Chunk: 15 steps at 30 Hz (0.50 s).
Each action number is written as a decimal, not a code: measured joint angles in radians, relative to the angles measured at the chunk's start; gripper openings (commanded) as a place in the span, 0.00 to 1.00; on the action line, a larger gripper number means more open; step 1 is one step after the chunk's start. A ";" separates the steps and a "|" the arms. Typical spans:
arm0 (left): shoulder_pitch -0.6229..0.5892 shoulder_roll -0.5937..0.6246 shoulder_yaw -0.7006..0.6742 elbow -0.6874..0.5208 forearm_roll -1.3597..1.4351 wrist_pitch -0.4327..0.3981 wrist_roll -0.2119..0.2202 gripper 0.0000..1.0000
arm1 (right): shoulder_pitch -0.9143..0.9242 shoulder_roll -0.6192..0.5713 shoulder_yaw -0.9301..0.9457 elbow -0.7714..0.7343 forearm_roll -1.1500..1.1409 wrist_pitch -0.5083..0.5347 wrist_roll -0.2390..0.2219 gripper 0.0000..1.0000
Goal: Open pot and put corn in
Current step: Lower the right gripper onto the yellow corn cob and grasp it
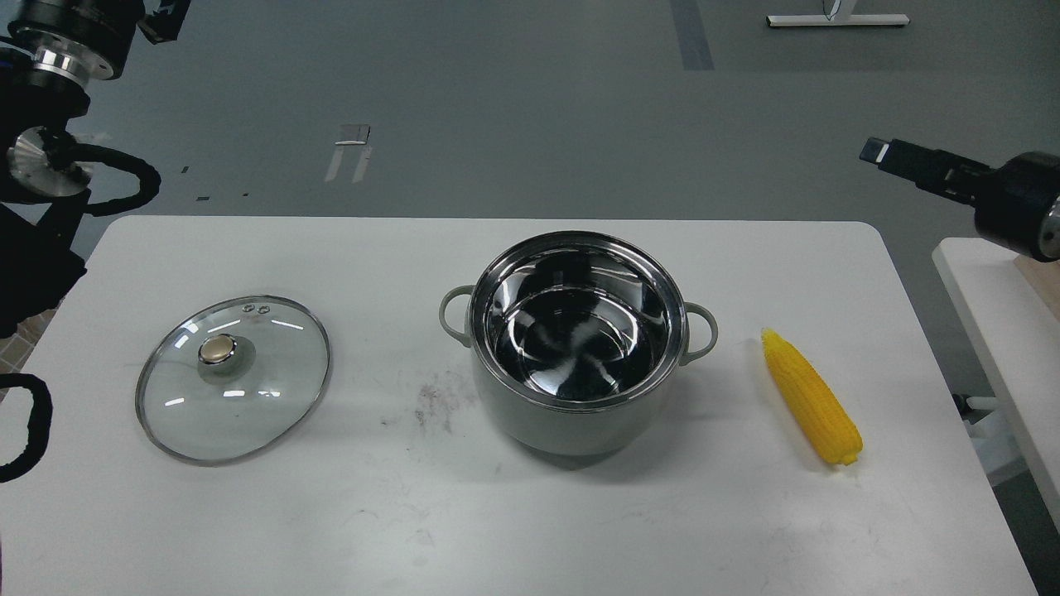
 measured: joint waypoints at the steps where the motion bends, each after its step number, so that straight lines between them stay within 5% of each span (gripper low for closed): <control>1: -0.001 -0.016 -0.003 0.008 0.005 -0.006 0.007 0.96 | -0.001 0.014 -0.029 -0.003 -0.042 0.000 0.004 1.00; 15: -0.003 -0.051 -0.002 0.007 0.090 -0.014 0.006 0.96 | -0.175 0.184 -0.142 -0.089 -0.332 0.000 0.011 1.00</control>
